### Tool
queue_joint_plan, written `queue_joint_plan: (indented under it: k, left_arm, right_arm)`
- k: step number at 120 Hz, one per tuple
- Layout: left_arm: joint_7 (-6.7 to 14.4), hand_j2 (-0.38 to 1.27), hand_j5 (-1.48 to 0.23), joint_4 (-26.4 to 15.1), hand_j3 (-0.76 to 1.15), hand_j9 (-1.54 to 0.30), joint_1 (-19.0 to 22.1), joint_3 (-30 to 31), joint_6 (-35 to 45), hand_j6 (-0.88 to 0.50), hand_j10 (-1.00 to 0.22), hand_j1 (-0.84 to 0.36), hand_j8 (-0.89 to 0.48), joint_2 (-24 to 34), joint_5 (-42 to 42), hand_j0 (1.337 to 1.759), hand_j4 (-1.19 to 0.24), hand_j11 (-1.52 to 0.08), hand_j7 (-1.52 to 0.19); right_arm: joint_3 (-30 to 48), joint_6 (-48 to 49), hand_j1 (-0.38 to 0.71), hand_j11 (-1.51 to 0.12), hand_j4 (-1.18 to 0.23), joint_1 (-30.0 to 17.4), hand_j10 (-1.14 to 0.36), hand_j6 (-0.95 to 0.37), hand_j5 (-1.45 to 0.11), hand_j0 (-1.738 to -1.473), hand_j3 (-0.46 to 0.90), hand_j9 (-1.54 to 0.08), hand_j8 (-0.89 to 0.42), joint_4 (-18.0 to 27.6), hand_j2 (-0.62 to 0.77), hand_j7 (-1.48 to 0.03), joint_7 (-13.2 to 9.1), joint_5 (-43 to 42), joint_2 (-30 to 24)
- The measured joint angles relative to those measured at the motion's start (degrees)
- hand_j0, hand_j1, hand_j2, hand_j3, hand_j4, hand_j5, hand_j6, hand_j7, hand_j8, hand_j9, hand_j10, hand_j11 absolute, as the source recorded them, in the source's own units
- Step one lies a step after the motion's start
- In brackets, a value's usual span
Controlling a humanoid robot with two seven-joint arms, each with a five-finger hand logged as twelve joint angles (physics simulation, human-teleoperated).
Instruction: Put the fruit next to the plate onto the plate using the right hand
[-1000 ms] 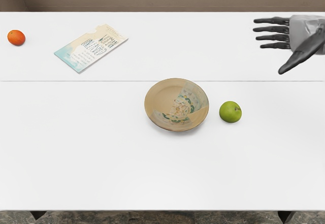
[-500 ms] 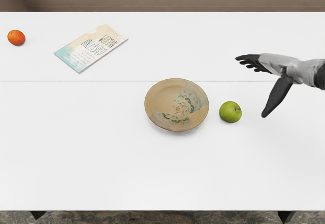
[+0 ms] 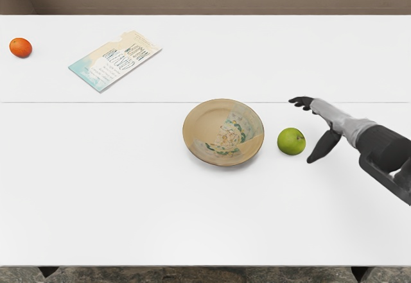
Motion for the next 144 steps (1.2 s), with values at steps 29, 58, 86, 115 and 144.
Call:
queue_joint_plan:
  k: [29, 58, 86, 115, 144]
  left_arm:
    - [0.00, 0.05, -0.30, 0.00, 0.00, -0.30, 0.00, 0.00, 0.00, -0.23, -0.23, 0.07, -0.23, 0.00, -0.01, 1.658, -0.23, -0.30, -0.30]
    - [0.00, 0.05, -0.30, 0.00, 0.00, -0.30, 0.00, 0.00, 0.00, -0.23, -0.23, 0.07, -0.23, 0.00, 0.01, 1.658, -0.23, -0.30, -0.30]
    - [0.00, 0.05, -0.30, 0.00, 0.00, -0.30, 0.00, 0.01, 0.00, -0.23, -0.23, 0.07, -0.23, 0.00, 0.00, 1.658, -0.23, -0.30, -0.30]
    - [0.00, 0.05, -0.30, 0.00, 0.00, -0.30, 0.00, 0.00, 0.00, -0.23, -0.23, 0.07, -0.23, 0.00, 0.00, 1.658, -0.23, -0.30, -0.30]
    - [0.00, 0.05, -0.30, 0.00, 0.00, -0.30, 0.00, 0.00, 0.00, -0.23, -0.23, 0.07, -0.23, 0.00, 0.00, 1.658, -0.23, -0.30, -0.30]
  right_arm:
    - [-1.98, -2.37, -0.09, -0.28, -0.22, -0.10, -0.22, -0.22, -0.28, -1.658, 0.00, -0.28, -0.22, -0.81, -0.04, -0.28, -2.80, -5.19, 4.92]
    - [-3.52, -3.04, -0.04, -0.33, -0.26, -0.11, -0.26, -0.26, -0.33, -1.658, 0.00, -0.33, -0.26, -1.36, -0.05, -0.33, -3.51, -6.22, 6.35]
    - [-3.60, -3.49, 0.02, -0.40, -0.31, -0.10, -0.31, -0.31, -0.40, -1.658, 0.00, -0.40, -0.31, -1.04, -0.06, -0.40, -3.58, -6.30, 6.00]
    - [-3.67, -4.36, 0.08, -0.46, -0.36, -0.16, -0.36, -0.36, -0.46, -1.658, 0.00, -0.46, -0.36, -1.00, -0.07, -0.46, -3.58, -6.30, 6.06]
    - [-3.75, -4.52, 0.12, -0.51, -0.40, -0.77, -0.39, -0.40, -0.50, -1.658, 0.00, -0.51, -0.37, -0.94, -0.07, -0.51, -3.46, -6.42, 6.22]
